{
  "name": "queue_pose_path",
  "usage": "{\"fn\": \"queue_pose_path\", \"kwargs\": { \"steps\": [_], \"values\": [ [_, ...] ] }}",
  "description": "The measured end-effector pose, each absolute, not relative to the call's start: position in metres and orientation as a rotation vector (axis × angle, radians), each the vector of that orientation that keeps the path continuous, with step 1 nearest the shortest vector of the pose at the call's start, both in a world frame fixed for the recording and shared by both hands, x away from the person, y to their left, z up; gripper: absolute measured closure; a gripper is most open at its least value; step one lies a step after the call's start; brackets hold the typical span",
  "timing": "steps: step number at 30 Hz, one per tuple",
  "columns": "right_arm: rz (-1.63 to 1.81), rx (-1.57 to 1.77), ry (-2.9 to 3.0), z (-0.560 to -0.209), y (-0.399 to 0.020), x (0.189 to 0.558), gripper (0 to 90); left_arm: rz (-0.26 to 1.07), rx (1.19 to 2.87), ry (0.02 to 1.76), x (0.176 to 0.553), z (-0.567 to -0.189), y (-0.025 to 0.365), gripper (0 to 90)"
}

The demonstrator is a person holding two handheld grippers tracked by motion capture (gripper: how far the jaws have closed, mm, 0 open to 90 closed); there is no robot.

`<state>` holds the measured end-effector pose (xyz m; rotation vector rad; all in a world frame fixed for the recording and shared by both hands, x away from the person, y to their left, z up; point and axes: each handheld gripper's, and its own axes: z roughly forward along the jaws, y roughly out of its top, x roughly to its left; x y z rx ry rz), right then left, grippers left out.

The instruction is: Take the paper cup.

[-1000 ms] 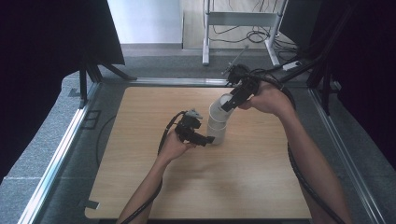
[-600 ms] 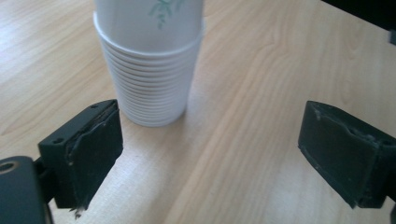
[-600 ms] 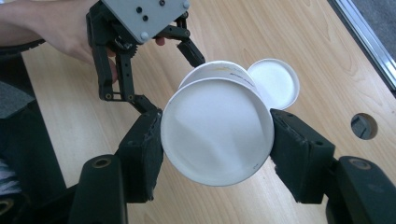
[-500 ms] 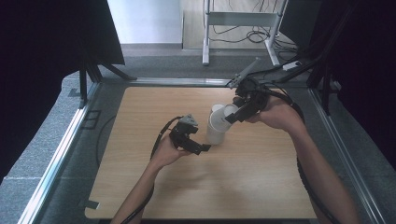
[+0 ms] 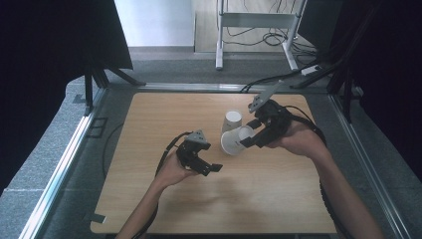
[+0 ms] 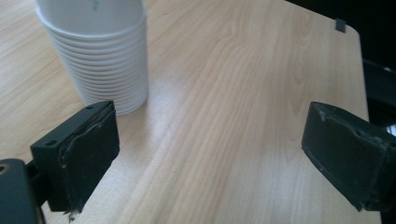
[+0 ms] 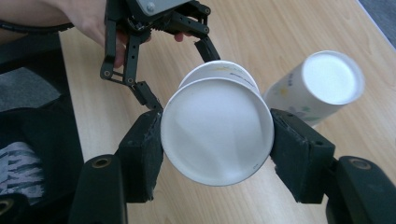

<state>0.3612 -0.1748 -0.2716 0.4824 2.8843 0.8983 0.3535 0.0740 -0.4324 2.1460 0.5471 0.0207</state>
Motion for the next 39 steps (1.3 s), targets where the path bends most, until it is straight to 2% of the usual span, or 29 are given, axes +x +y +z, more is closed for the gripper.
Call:
{"fn": "queue_pose_path", "kwargs": {
  "steps": [22, 39],
  "values": [
    [1.137, 0.355, 2.893, -0.347, -0.194, 0.336, 37.6, 0.003, 2.127, 0.400, 0.320, -0.441, 0.079, 8.8],
    [1.344, 0.245, 2.875, -0.389, -0.205, 0.318, 37.6, 0.002, 2.128, 0.287, 0.303, -0.456, 0.070, 9.9]
  ]
}}
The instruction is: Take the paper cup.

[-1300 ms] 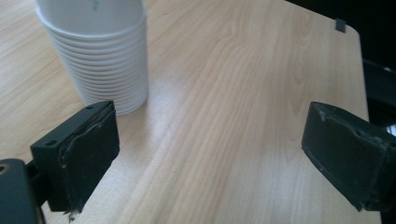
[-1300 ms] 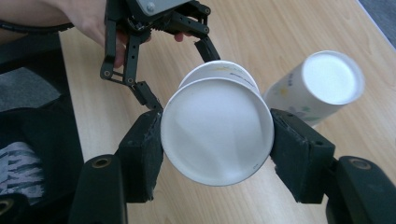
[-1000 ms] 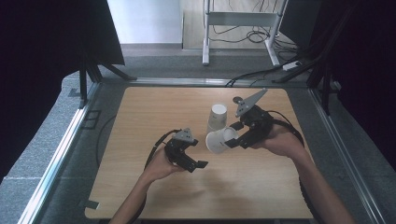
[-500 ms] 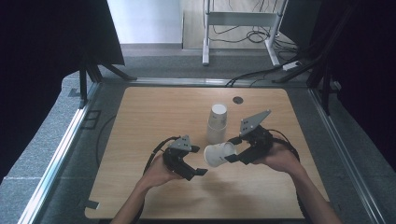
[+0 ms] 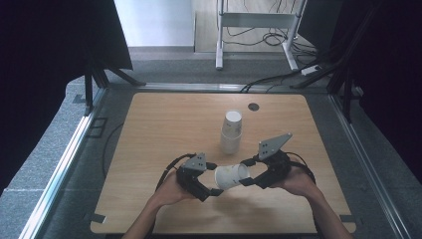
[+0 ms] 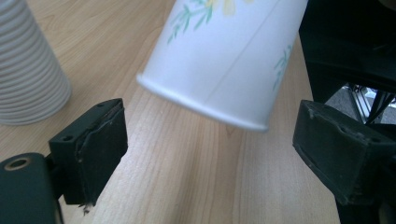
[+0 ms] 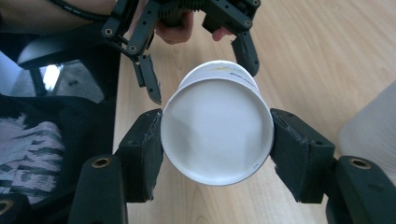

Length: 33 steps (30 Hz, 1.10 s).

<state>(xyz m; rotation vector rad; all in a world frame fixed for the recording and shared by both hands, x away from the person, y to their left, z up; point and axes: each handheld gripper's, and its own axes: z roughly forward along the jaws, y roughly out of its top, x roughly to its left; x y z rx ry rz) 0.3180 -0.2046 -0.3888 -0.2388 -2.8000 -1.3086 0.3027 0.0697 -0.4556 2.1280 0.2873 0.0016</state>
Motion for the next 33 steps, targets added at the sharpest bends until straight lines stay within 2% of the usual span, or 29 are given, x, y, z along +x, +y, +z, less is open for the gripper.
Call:
{"fn": "queue_pose_path", "kwargs": {
  "steps": [19, 33],
  "values": [
    [-1.454, -0.195, -2.666, -0.415, -0.210, 0.311, 37.7, 0.021, 2.140, 0.223, 0.290, -0.467, 0.063, 12.9],
    [-1.416, -0.206, -2.679, -0.416, -0.207, 0.313, 37.4, 0.043, 2.166, 0.248, 0.289, -0.467, 0.064, 27.3]
  ]
}}
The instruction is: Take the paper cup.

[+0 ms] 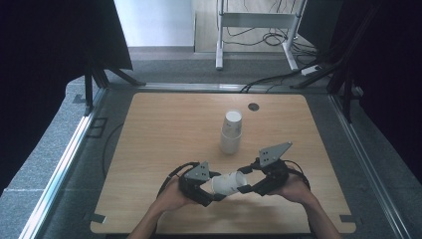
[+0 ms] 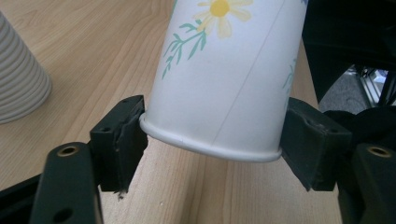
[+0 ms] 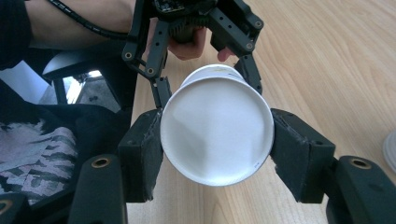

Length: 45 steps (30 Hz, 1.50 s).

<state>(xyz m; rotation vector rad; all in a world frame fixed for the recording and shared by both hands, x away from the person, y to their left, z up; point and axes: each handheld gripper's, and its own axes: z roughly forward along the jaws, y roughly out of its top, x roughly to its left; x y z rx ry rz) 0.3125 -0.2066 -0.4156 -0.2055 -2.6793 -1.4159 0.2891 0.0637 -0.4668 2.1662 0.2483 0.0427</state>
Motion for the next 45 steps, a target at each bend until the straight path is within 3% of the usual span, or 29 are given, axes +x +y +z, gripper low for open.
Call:
{"fn": "queue_pose_path", "kwargs": {
  "steps": [11, 28, 45],
  "values": [
    [-1.336, -0.246, -2.754, -0.407, -0.204, 0.312, 33.0, 0.056, 2.214, 0.236, 0.290, -0.457, 0.063, 30.8],
    [-0.983, -0.177, -3.022, -0.392, -0.180, 0.303, 21.1, 0.192, 2.464, 0.207, 0.292, -0.436, 0.050, 30.7],
    [-0.716, -0.070, -3.127, -0.404, -0.147, 0.305, 23.9, 0.337, 2.624, 0.103, 0.284, -0.427, 0.028, 30.4]
  ]
}}
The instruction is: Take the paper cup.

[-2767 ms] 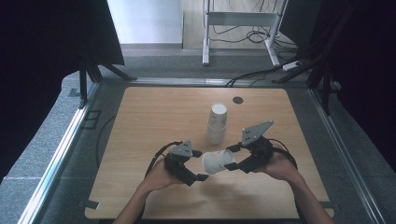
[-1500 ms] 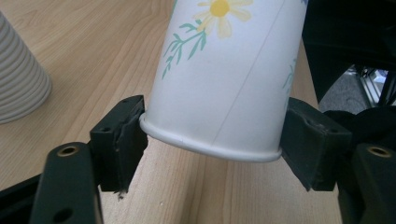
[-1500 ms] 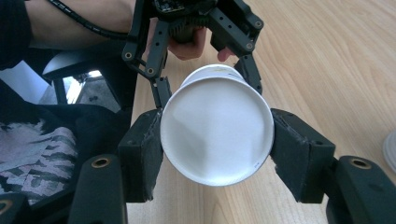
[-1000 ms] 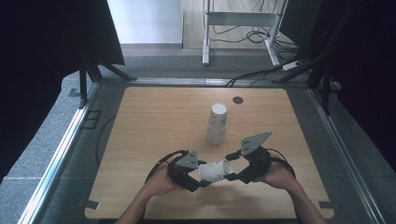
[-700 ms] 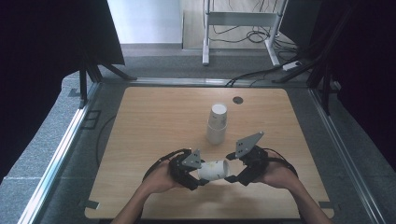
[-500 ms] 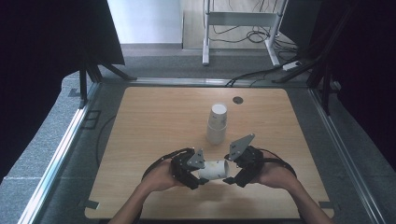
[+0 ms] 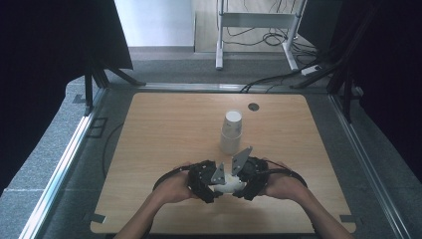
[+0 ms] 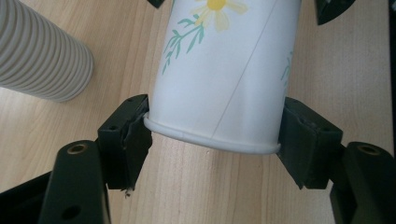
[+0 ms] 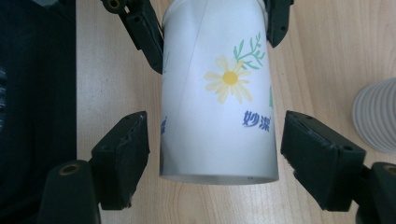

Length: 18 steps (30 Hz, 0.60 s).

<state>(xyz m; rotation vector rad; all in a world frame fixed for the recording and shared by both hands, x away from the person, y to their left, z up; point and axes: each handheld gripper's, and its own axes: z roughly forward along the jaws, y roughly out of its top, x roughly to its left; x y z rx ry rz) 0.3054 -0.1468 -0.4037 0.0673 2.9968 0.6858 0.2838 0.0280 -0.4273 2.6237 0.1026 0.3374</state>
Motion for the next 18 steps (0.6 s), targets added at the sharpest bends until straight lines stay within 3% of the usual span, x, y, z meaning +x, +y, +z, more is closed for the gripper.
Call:
{"fn": "queue_pose_path", "kwargs": {
  "steps": [18],
  "values": [
    [0.635, 0.123, 3.054, -0.418, -0.145, 0.309, 34.6, 0.362, 2.639, 0.090, 0.279, -0.429, 0.021, 30.3]
  ]
}}
